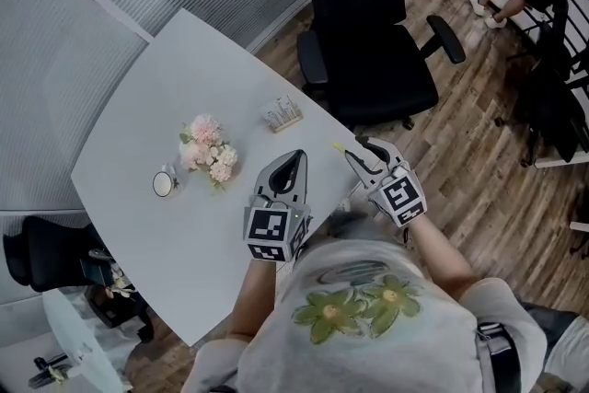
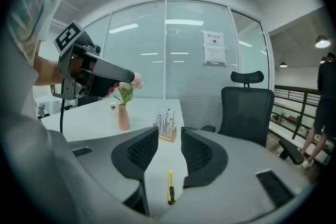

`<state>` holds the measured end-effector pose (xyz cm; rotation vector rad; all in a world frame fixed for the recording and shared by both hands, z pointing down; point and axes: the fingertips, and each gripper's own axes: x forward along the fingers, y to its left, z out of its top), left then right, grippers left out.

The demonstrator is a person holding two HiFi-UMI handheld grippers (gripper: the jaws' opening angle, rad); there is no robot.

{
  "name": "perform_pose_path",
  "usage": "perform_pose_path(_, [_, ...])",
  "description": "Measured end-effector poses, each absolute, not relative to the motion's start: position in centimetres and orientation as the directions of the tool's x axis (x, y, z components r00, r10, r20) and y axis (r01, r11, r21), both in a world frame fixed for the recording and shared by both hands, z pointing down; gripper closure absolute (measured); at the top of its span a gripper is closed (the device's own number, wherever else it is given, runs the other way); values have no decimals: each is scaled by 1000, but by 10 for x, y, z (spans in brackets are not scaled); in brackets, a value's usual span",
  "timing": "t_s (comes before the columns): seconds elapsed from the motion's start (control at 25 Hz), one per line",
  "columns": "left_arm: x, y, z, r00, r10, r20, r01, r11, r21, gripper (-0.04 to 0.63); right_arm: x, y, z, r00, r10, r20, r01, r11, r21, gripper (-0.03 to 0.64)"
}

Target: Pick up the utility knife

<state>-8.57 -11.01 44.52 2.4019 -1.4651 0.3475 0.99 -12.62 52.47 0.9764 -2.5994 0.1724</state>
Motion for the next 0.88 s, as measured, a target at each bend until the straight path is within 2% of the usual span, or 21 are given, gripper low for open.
perform_pose_path(0.88, [-90,-131,478,388,-819,423,-919,-376,115,584,14,-128,647,-667,-447,596,-567,824,-16,485])
